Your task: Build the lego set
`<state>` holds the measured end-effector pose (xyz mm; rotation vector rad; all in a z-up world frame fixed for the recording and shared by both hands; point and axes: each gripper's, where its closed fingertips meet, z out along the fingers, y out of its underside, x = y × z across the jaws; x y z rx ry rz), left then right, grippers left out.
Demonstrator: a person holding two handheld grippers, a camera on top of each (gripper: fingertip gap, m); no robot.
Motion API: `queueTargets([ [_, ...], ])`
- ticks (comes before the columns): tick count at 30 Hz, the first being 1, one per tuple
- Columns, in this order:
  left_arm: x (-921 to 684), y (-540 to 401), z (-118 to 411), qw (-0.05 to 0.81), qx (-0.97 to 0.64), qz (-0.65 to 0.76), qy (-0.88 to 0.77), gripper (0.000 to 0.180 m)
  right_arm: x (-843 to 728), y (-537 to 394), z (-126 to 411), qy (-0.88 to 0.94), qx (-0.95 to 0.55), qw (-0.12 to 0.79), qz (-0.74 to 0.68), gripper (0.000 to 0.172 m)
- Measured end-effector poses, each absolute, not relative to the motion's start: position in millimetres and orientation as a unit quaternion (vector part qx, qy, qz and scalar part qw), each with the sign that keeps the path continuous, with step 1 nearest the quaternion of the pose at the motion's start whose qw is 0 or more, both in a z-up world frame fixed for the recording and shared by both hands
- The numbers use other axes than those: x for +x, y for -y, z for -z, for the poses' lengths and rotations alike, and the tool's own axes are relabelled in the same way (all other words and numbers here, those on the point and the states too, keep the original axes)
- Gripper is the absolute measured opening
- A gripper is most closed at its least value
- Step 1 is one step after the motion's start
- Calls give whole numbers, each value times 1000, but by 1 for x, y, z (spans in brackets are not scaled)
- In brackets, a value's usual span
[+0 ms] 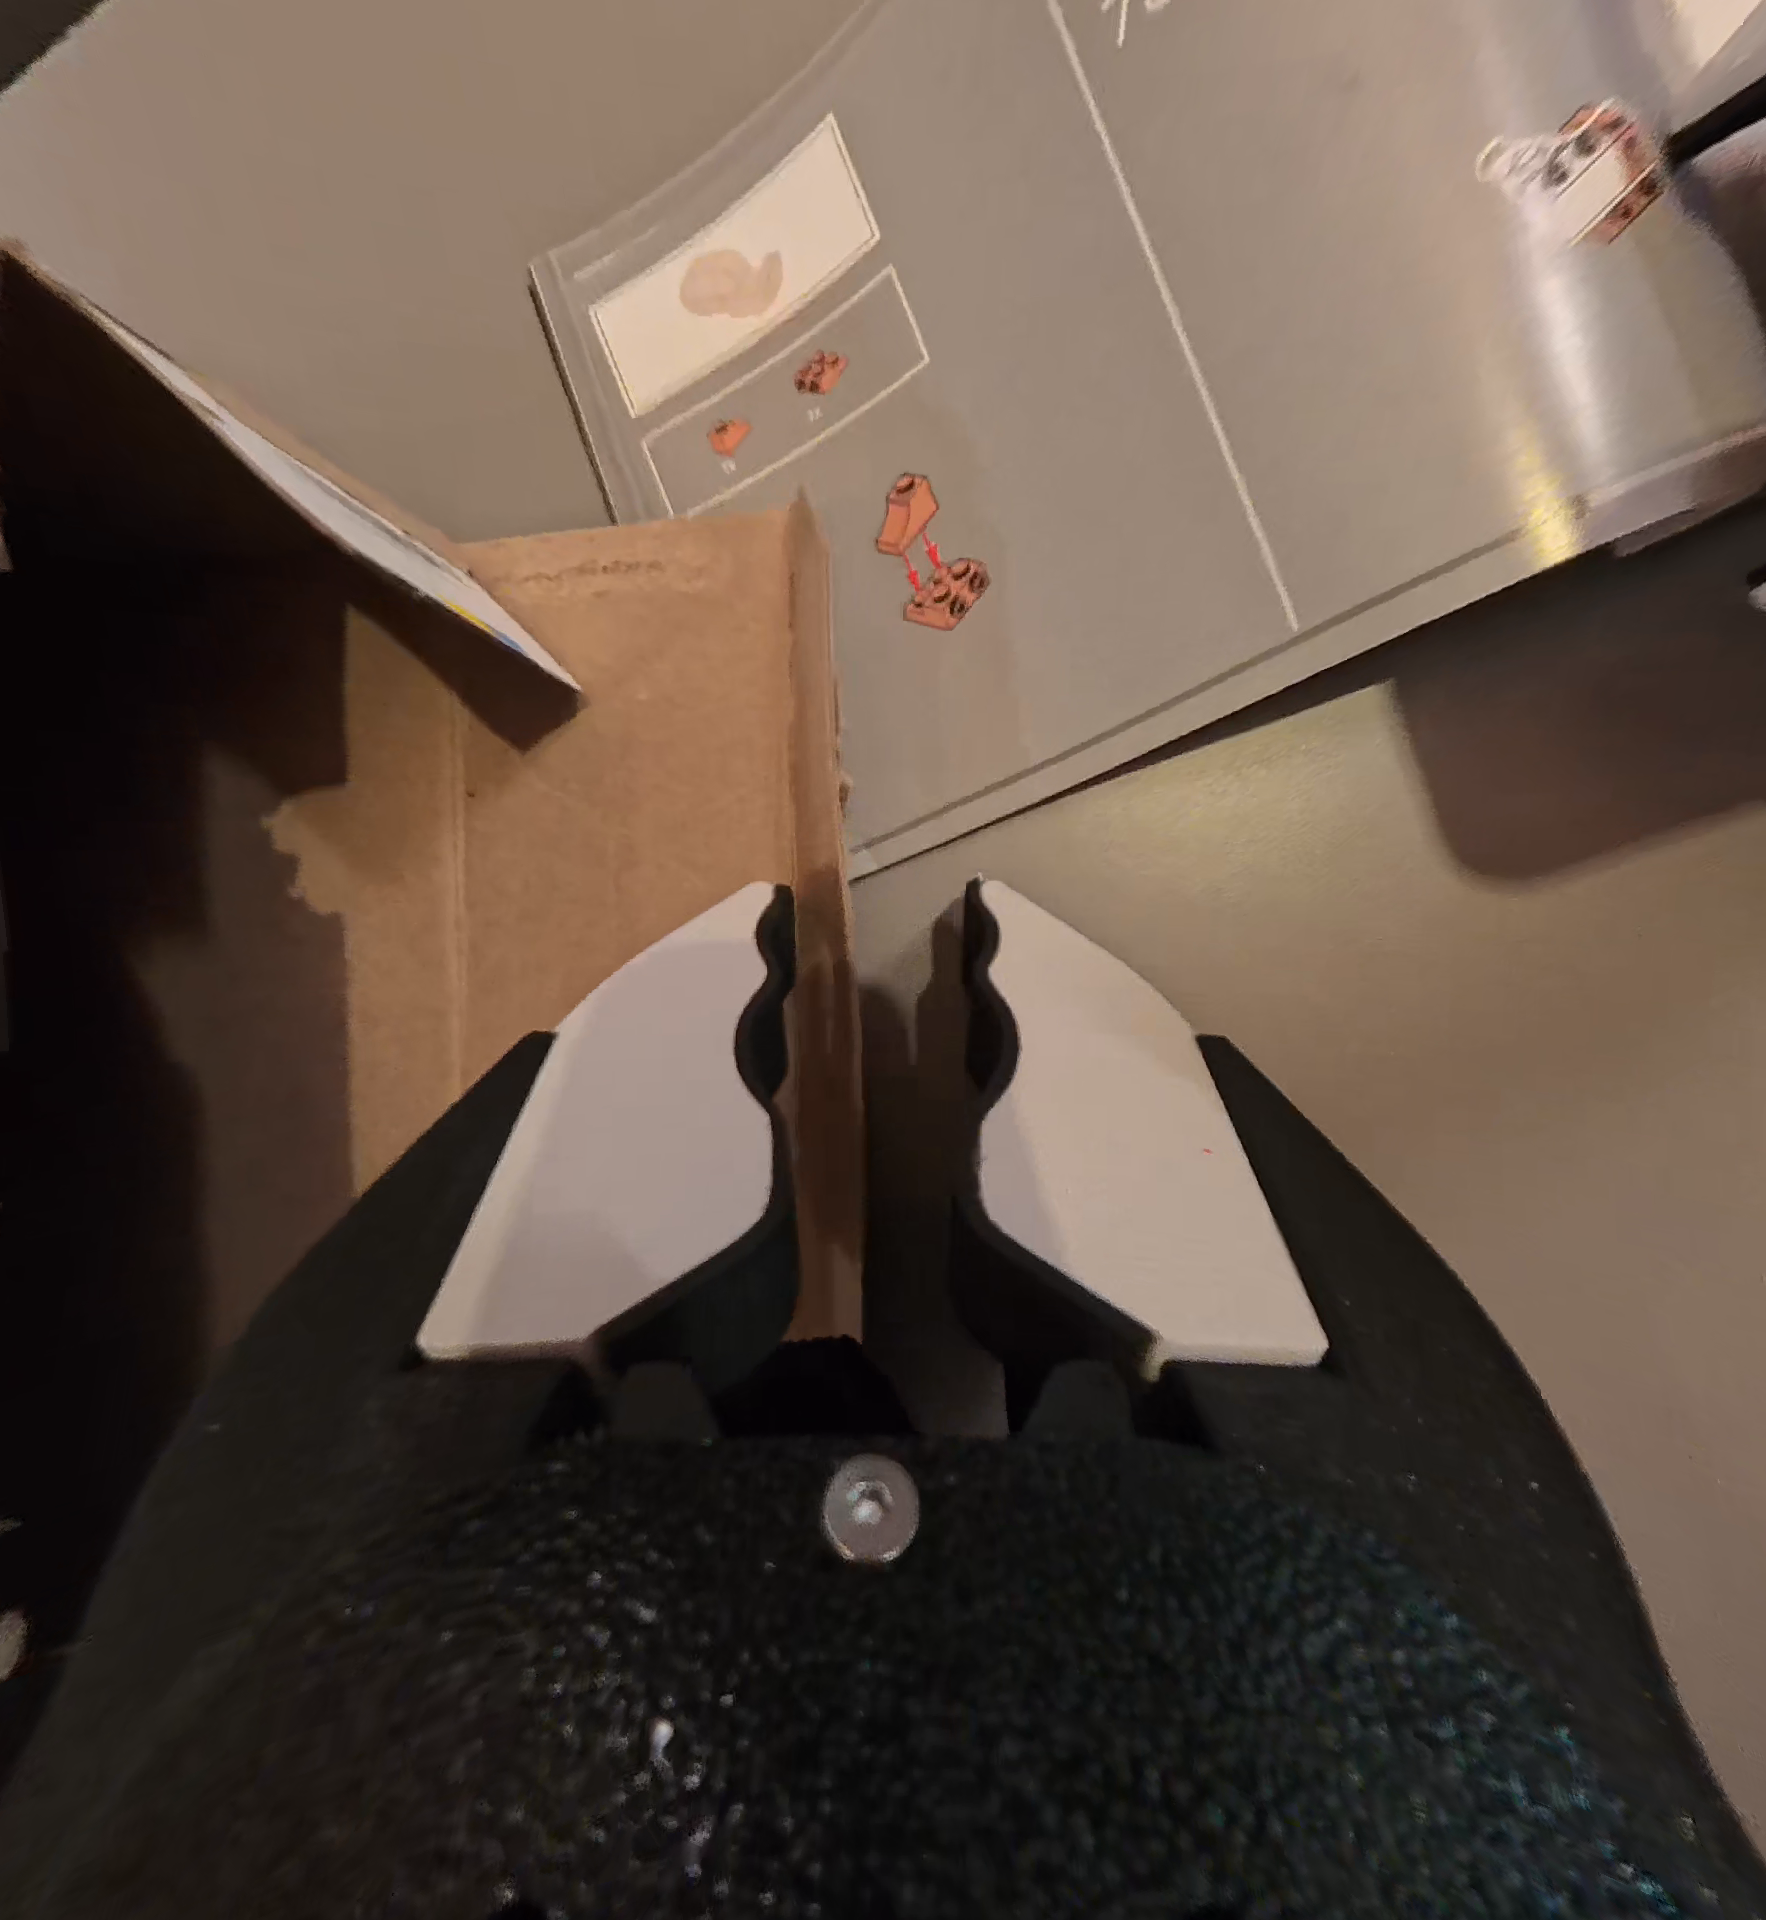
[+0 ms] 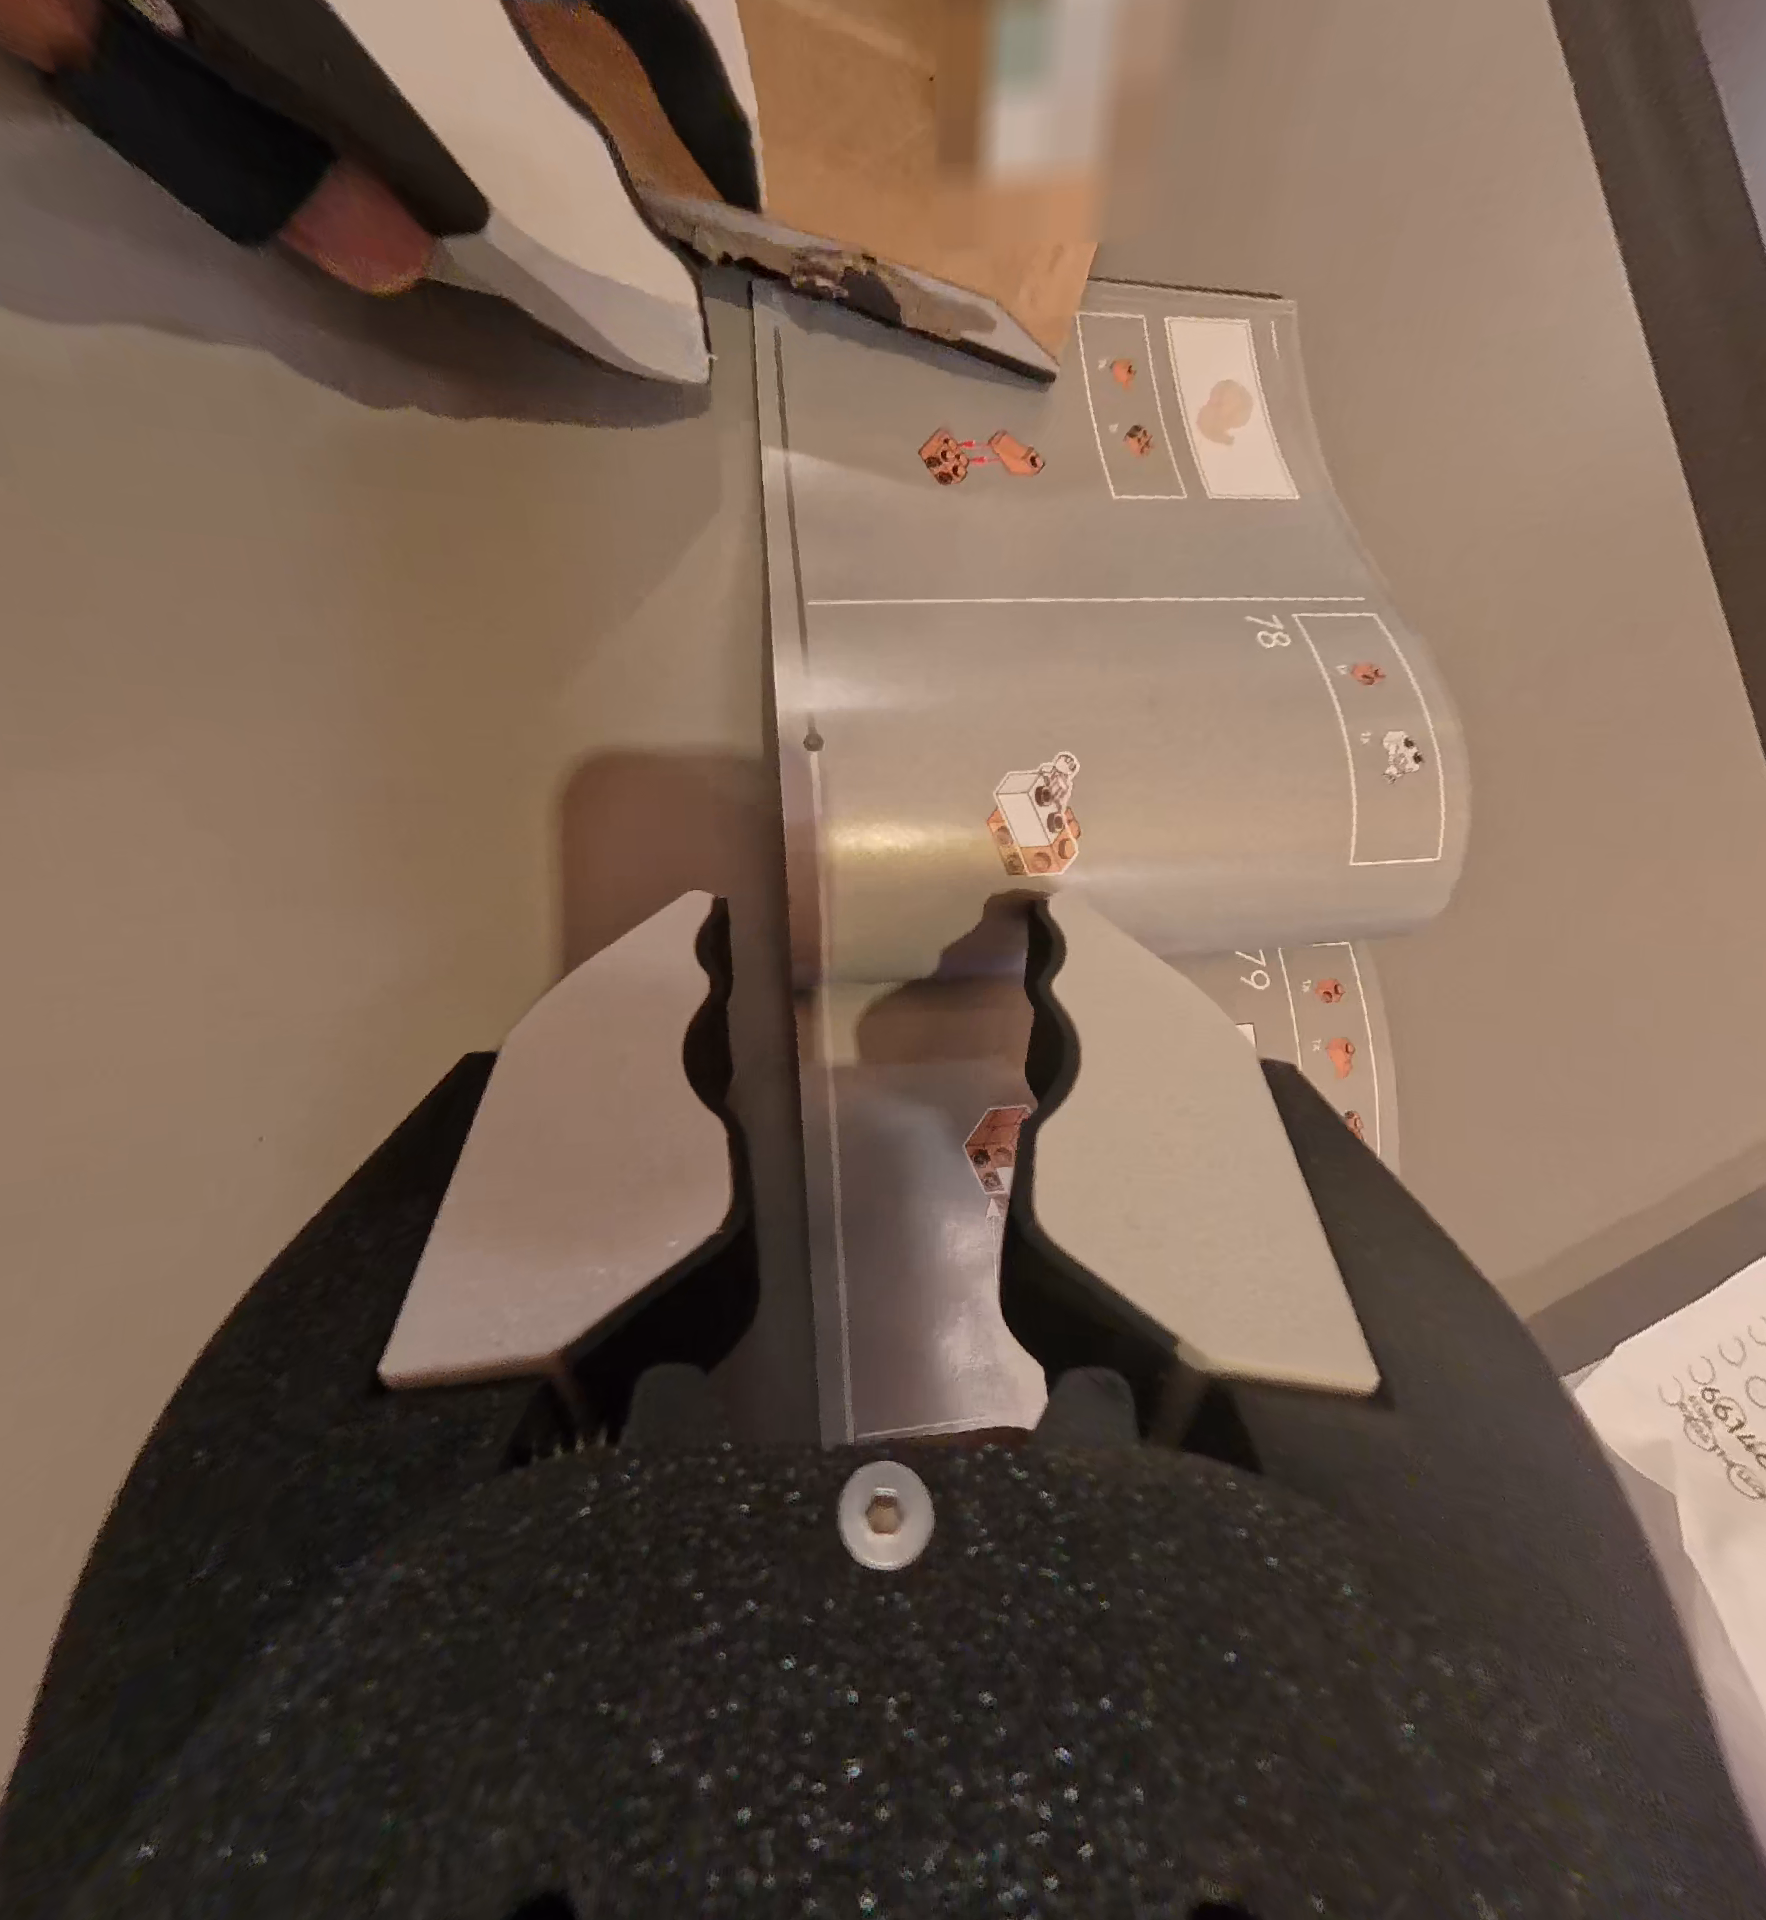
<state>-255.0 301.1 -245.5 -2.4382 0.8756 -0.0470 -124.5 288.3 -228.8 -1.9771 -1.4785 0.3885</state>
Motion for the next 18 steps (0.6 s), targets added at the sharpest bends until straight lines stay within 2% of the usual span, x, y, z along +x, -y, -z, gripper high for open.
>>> queueTargets([
  [12,-209,-315,177,487,-800,109,-334,32,-94,-258,209,519,-764,348,-162,56],
  [18,-193,-315,167,548,-755,109,-343,30,-78,-197,180,491,-746,363,-265,39],
])
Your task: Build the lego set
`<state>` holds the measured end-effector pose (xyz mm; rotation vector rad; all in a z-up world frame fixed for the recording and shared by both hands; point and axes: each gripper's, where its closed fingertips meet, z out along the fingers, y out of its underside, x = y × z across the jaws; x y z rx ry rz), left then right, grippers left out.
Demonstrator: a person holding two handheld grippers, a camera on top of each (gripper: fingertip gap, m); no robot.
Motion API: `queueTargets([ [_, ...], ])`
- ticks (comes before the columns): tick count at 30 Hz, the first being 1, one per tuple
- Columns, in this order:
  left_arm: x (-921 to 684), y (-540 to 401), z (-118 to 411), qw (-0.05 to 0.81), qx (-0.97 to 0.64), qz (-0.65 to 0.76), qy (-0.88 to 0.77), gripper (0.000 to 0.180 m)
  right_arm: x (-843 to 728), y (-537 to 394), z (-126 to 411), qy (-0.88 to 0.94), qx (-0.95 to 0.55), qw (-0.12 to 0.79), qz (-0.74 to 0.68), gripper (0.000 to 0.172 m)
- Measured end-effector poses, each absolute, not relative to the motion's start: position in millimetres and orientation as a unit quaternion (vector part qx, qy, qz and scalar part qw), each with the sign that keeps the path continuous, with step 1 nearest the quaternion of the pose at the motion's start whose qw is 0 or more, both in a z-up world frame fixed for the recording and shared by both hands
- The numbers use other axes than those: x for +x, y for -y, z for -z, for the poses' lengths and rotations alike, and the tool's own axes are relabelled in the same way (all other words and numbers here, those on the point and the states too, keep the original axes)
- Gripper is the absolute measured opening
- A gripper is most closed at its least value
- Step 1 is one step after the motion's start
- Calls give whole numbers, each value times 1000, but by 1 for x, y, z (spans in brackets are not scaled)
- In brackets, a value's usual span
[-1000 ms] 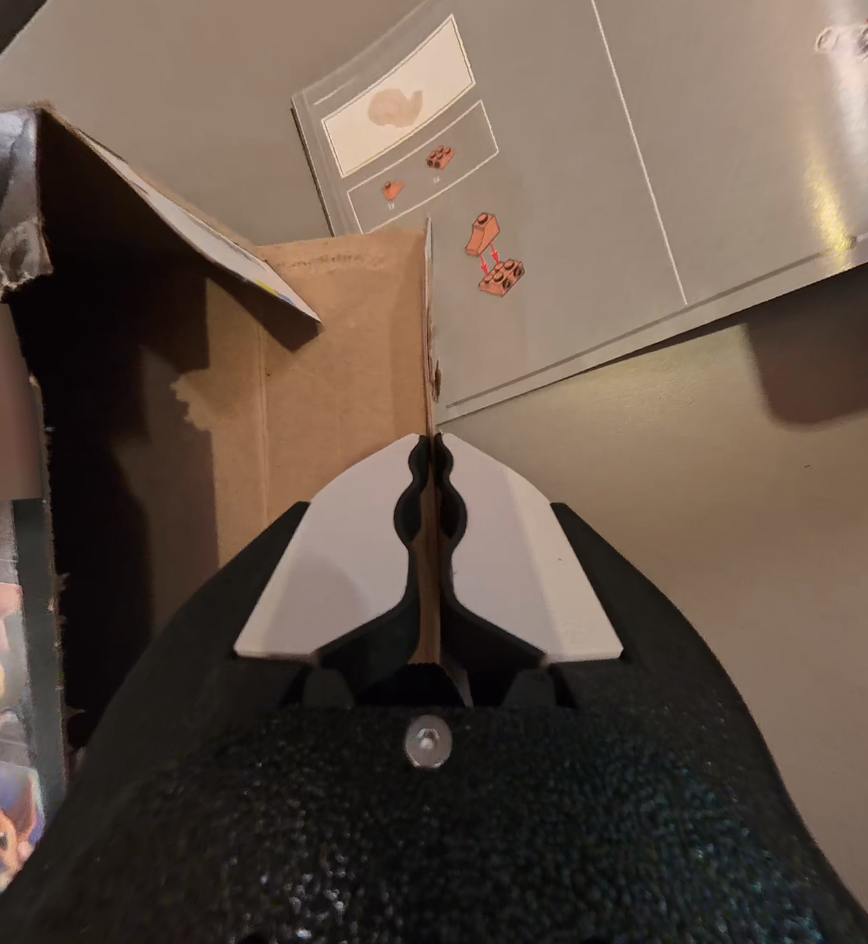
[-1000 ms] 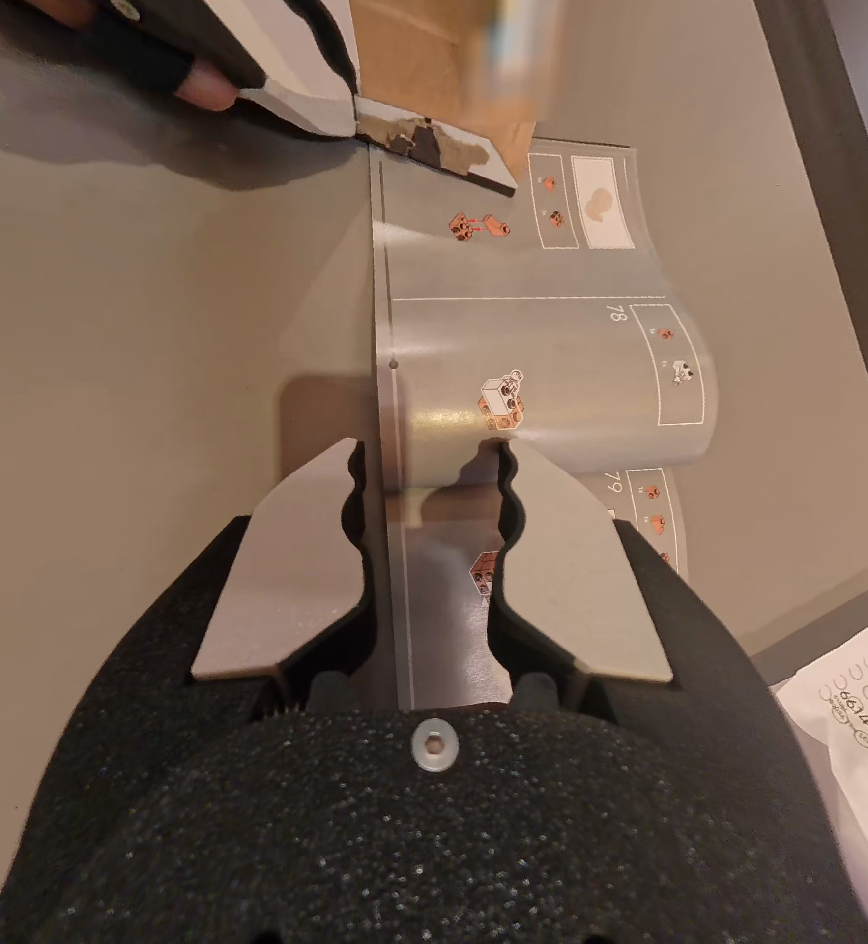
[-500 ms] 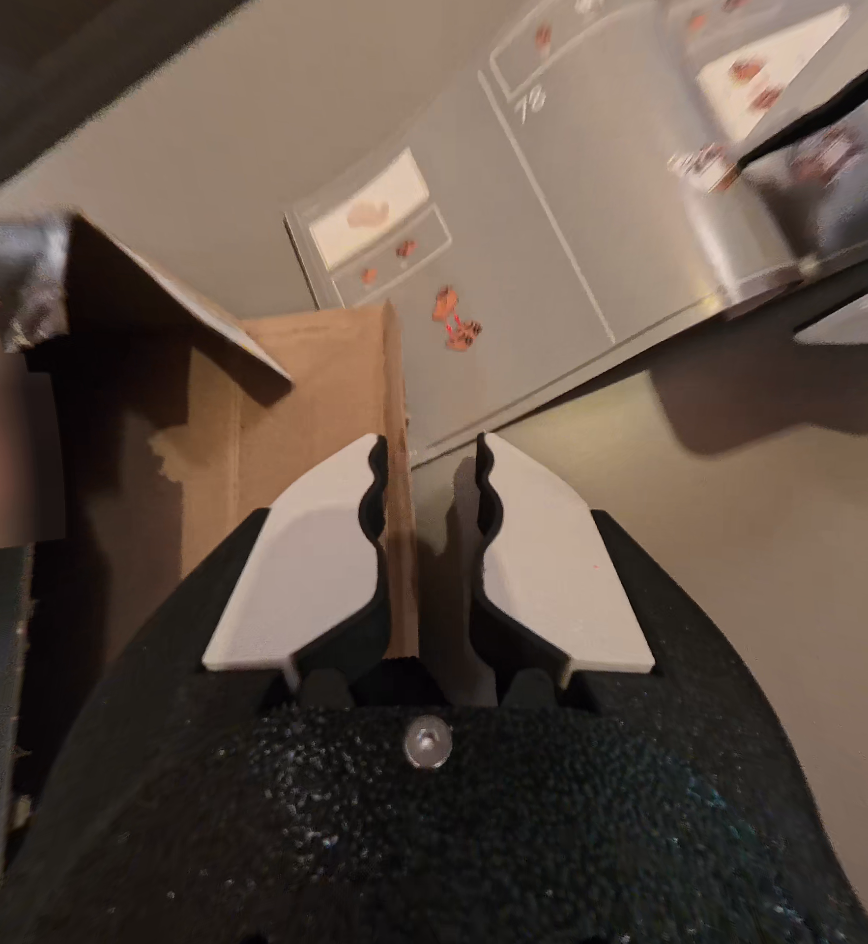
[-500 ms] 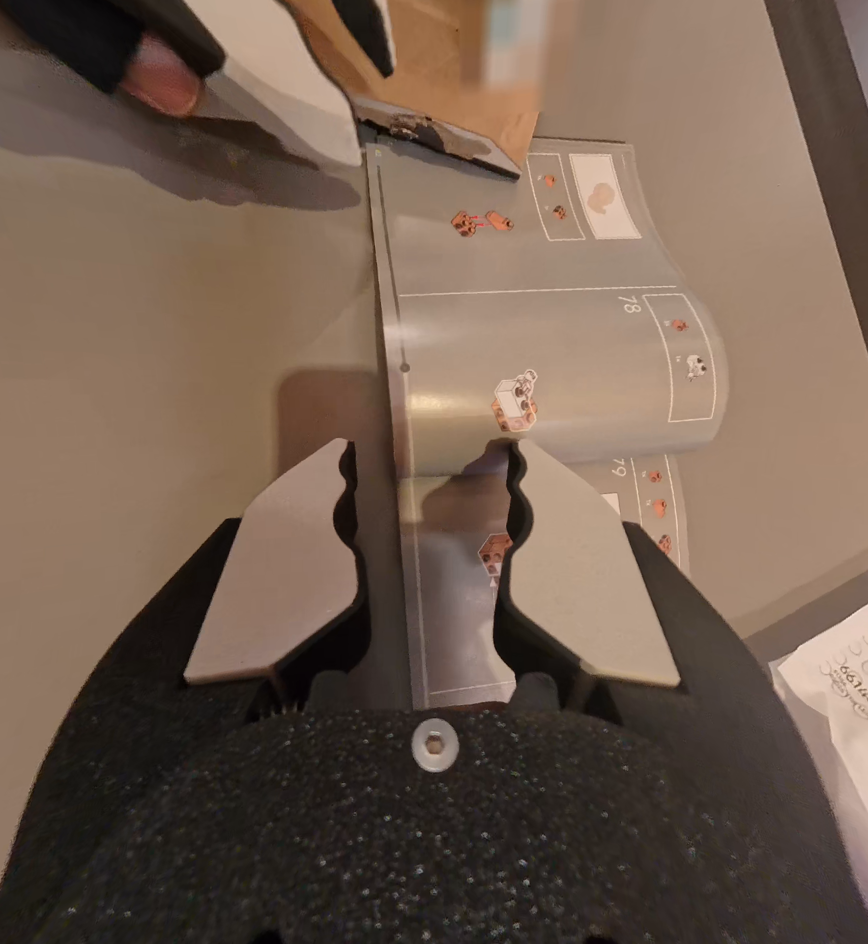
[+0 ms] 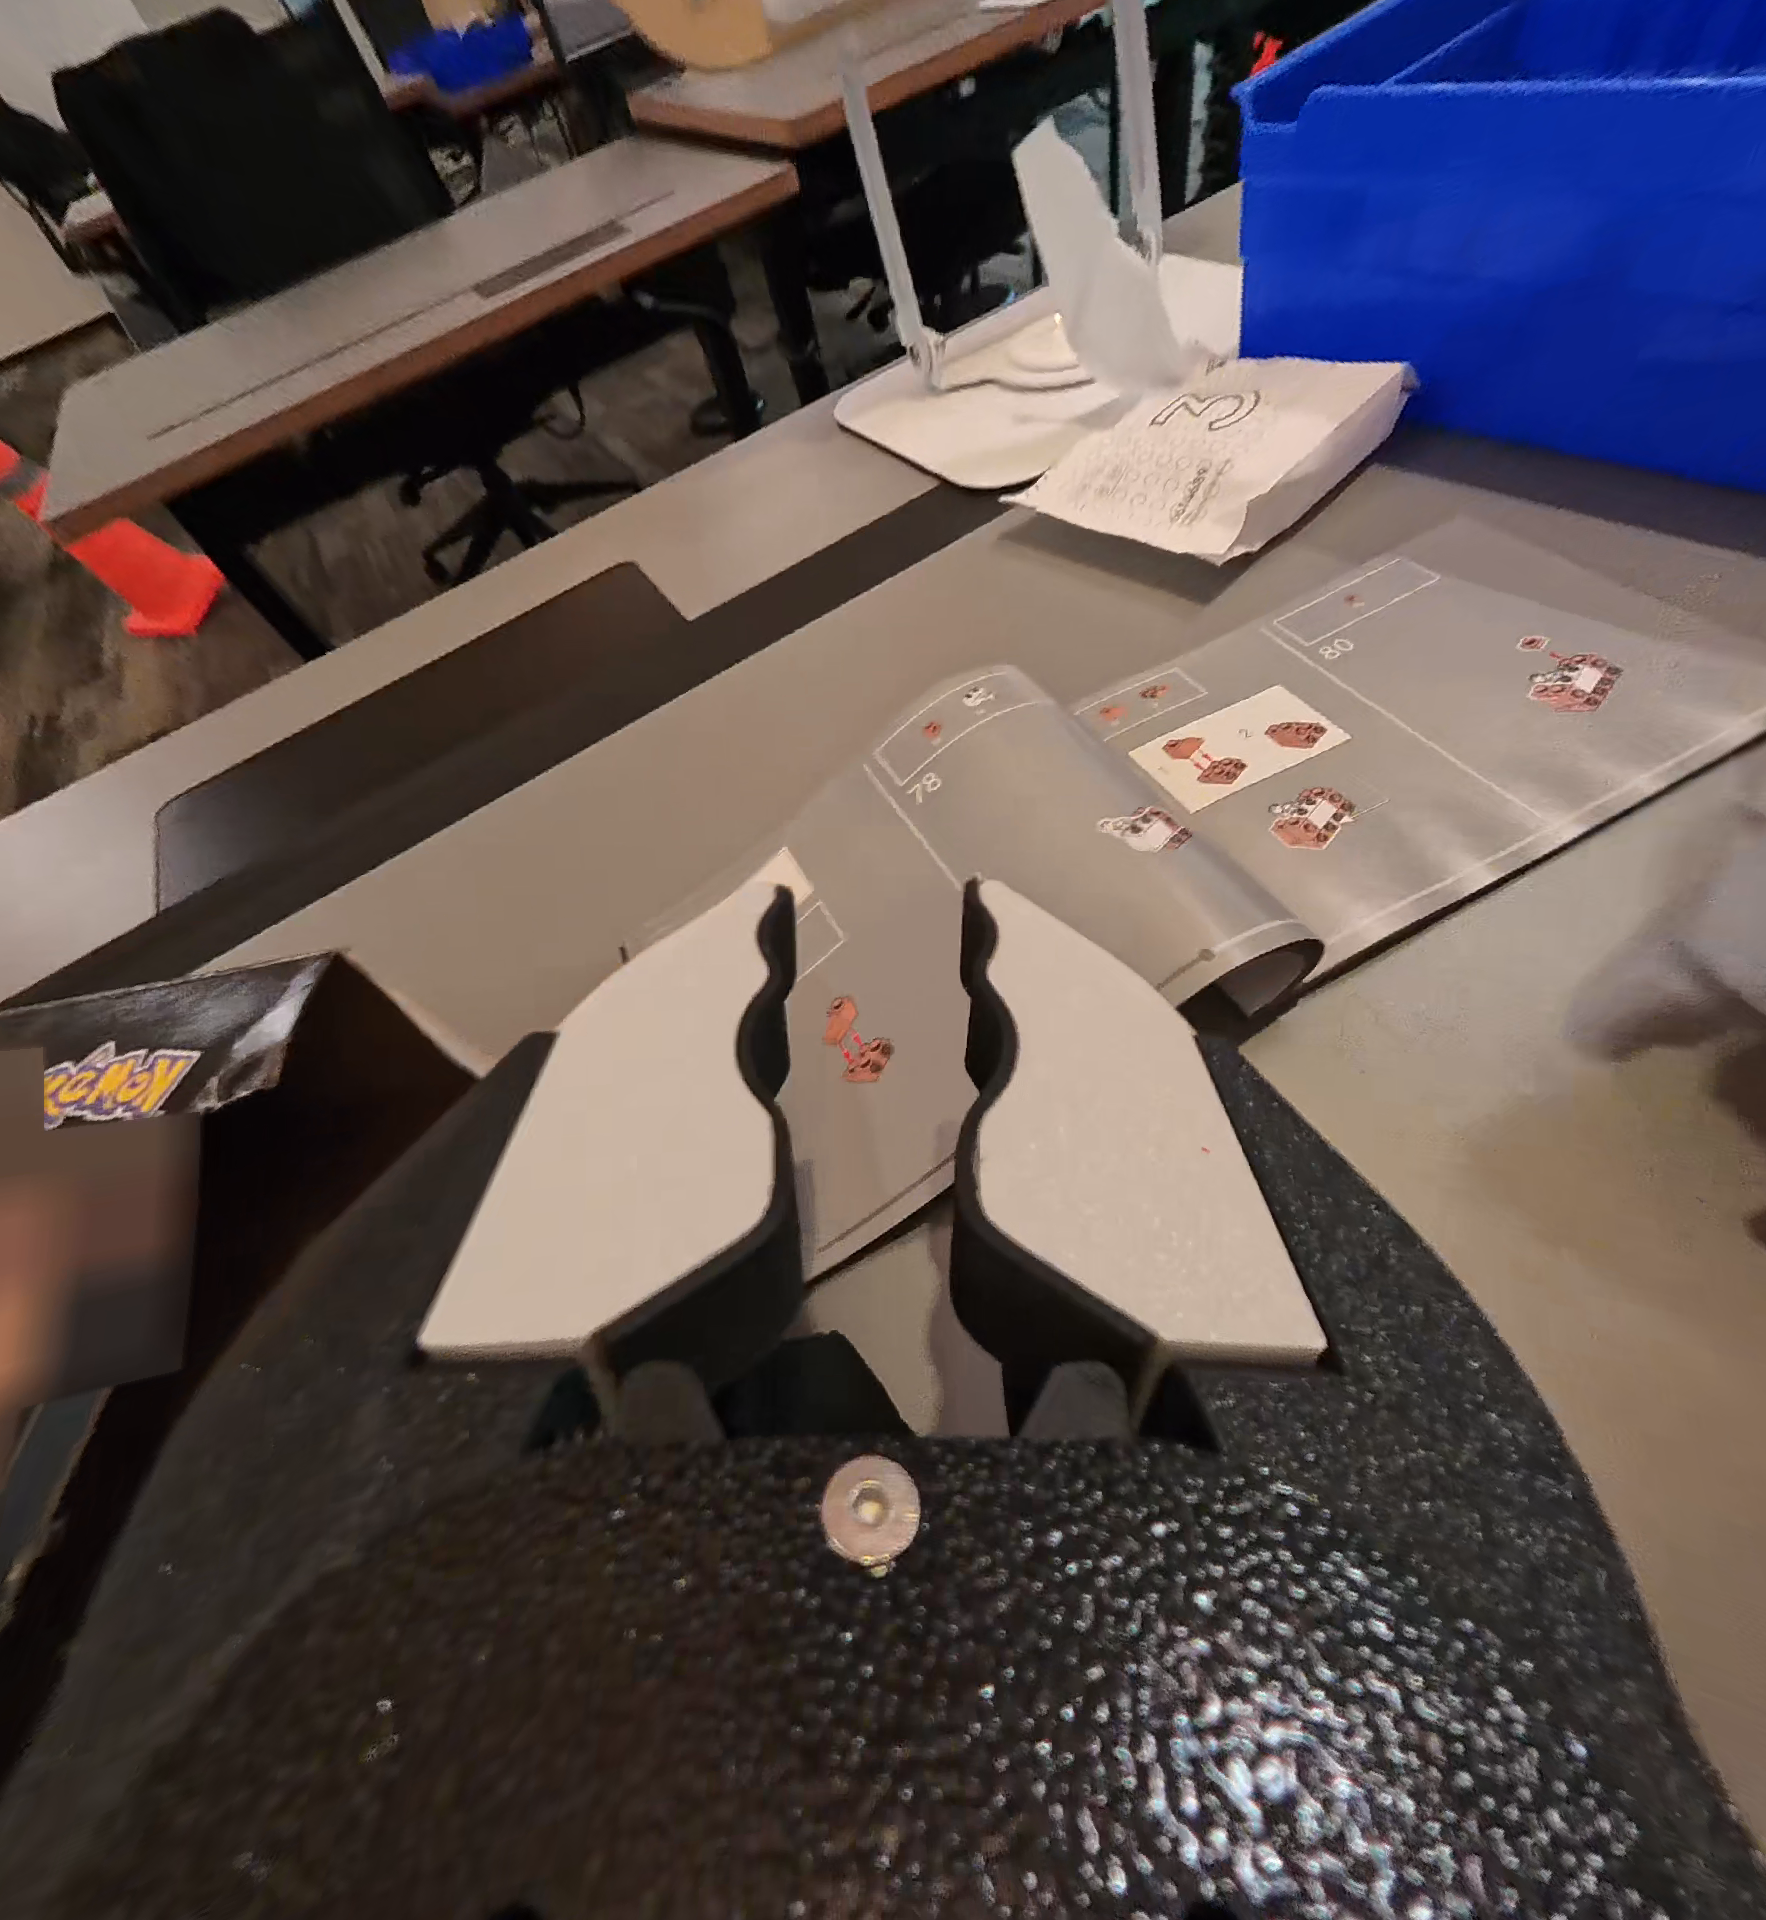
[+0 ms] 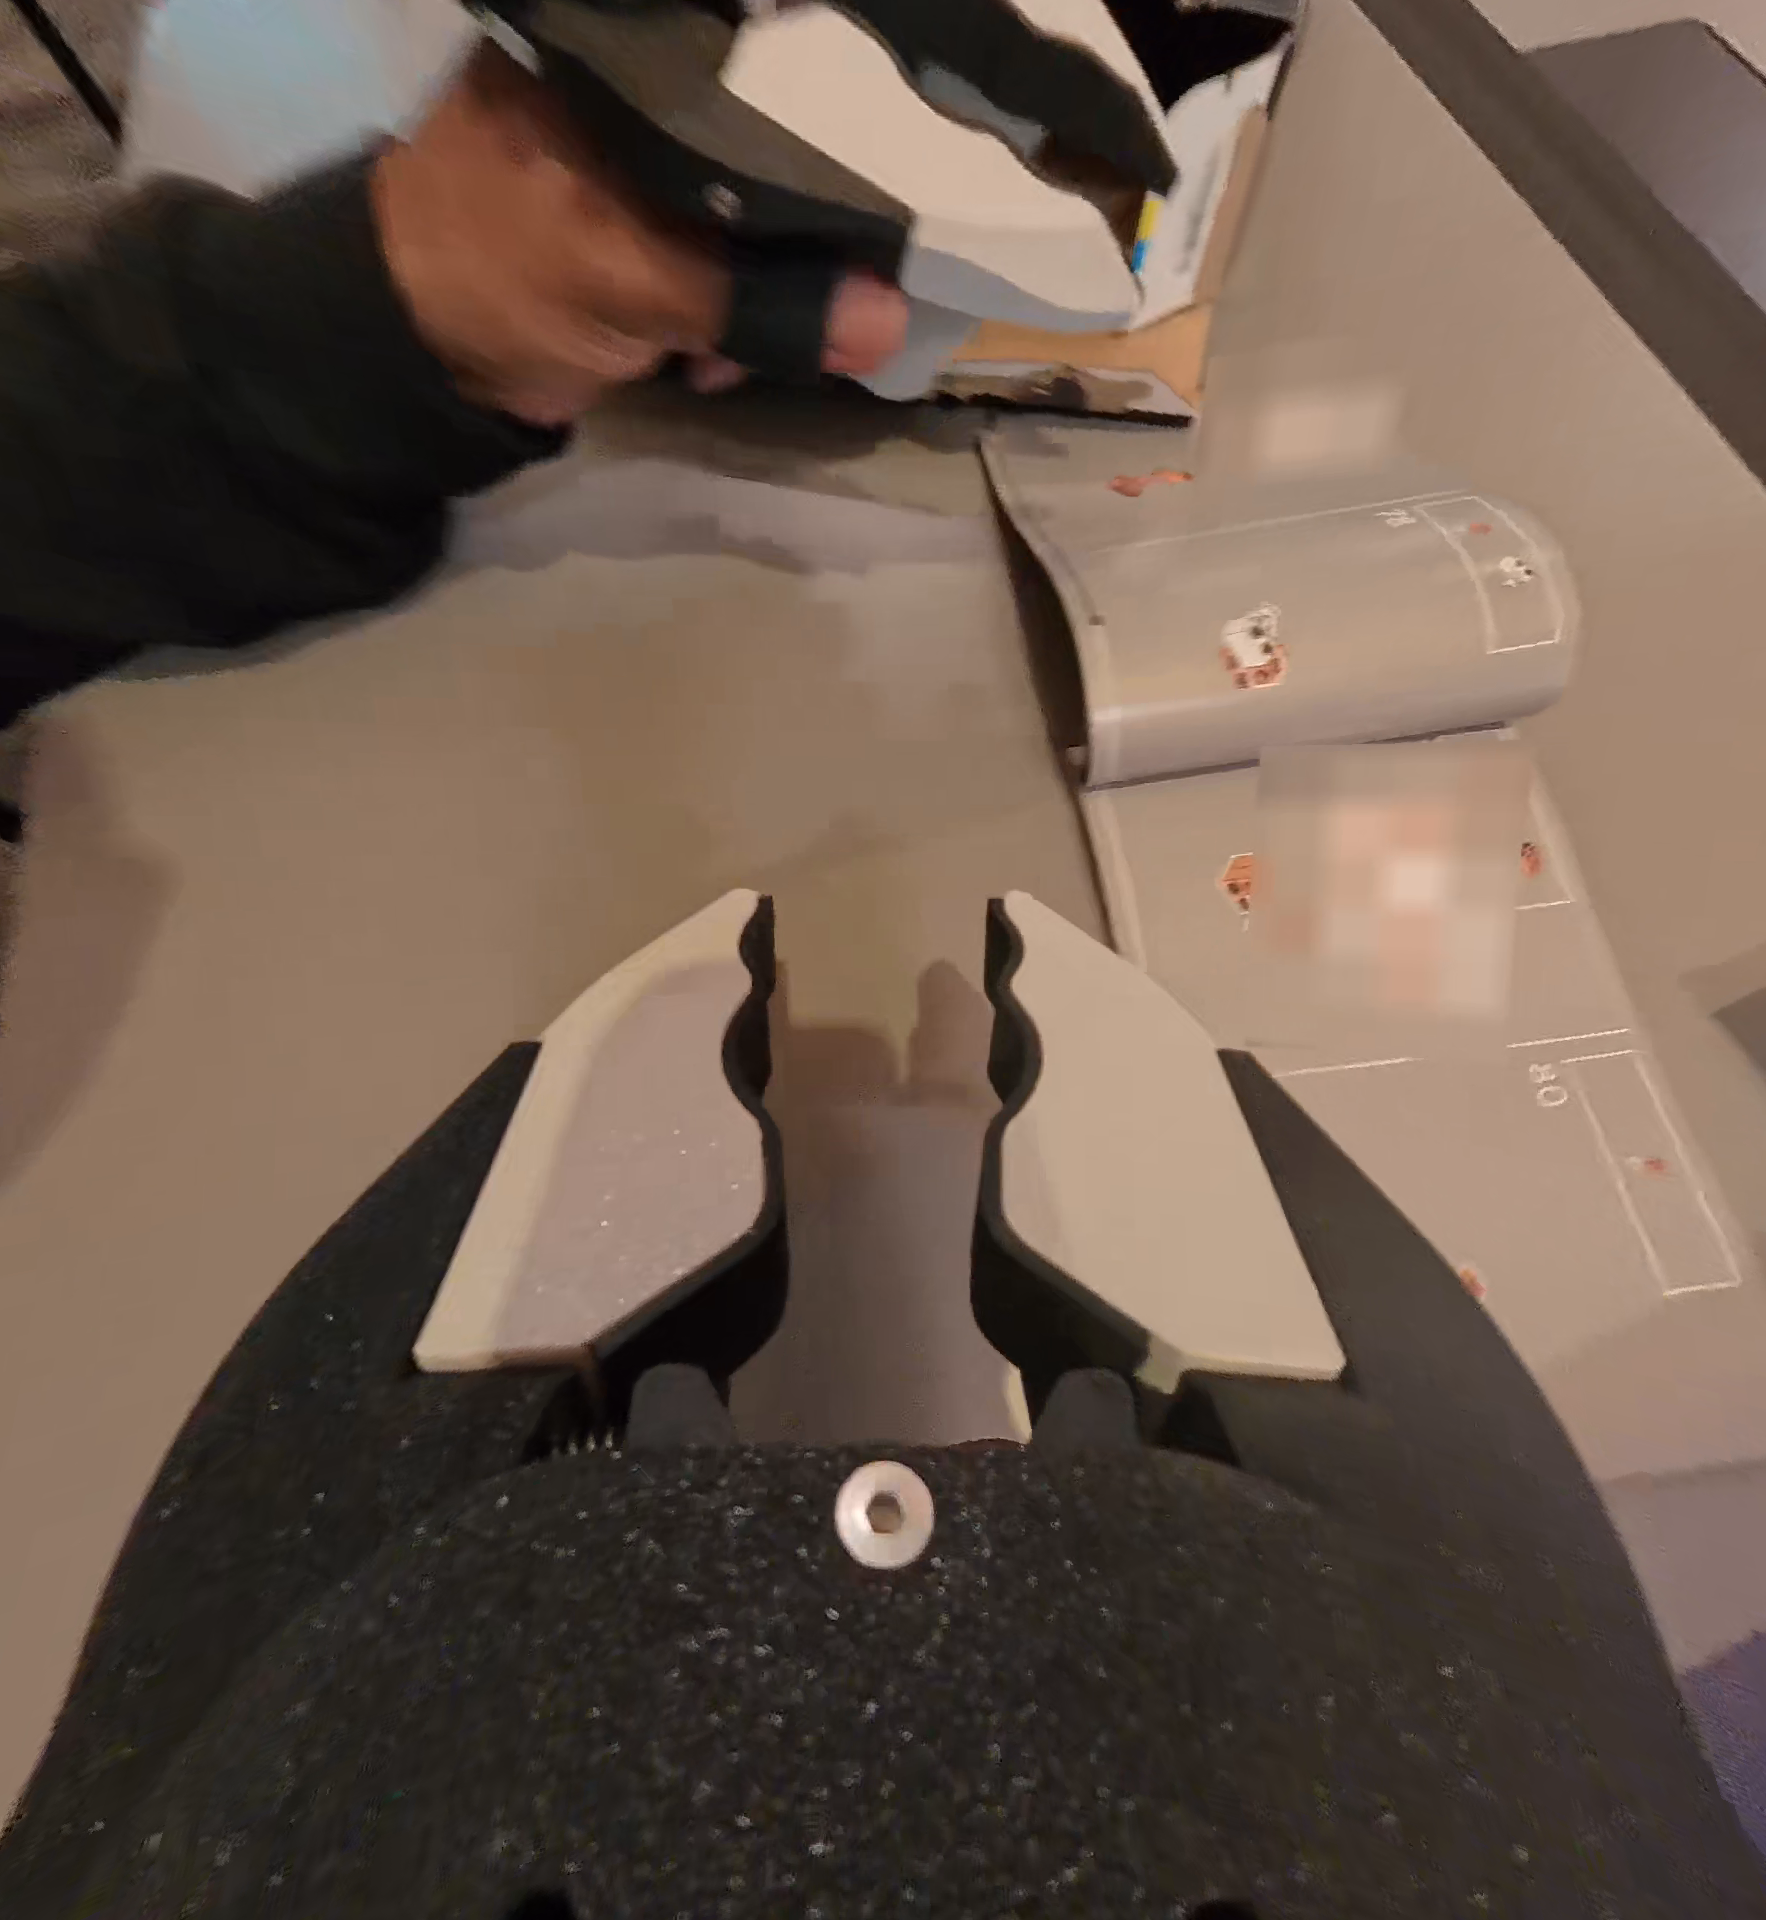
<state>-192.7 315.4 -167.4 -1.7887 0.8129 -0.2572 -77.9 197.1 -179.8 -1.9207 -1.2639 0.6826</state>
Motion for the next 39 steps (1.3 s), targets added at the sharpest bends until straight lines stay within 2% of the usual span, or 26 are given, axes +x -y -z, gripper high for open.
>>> queueTargets([
  [7,-154,-294,151,594,-685,230,-353,22,-26,-155,120,469,-716,413,-312,24],
  [11,-119,-271,140,615,-630,307,-361,17,28,-164,98,440,-723,463,-263,18],
  [15,-71,-237,143,586,-600,359,-409,7,110,-188,84,392,-752,498,-180,14],
  [19,-20,-205,156,545,-595,369,-462,4,201,-210,100,354,-802,476,-73,13],
  [25,49,-177,171,518,-598,354,-499,16,264,-225,137,324,-840,432,-61,13],
  [30,85,-164,179,502,-601,338,-522,19,276,-230,148,334,-843,417,-62,14],
  [35,88,-158,182,504,-590,322,-542,20,263,-251,144,398,-823,401,-57,18],
  [39,81,-160,178,503,-594,342,-526,19,235,-293,152,519,-787,329,-47,22],
])
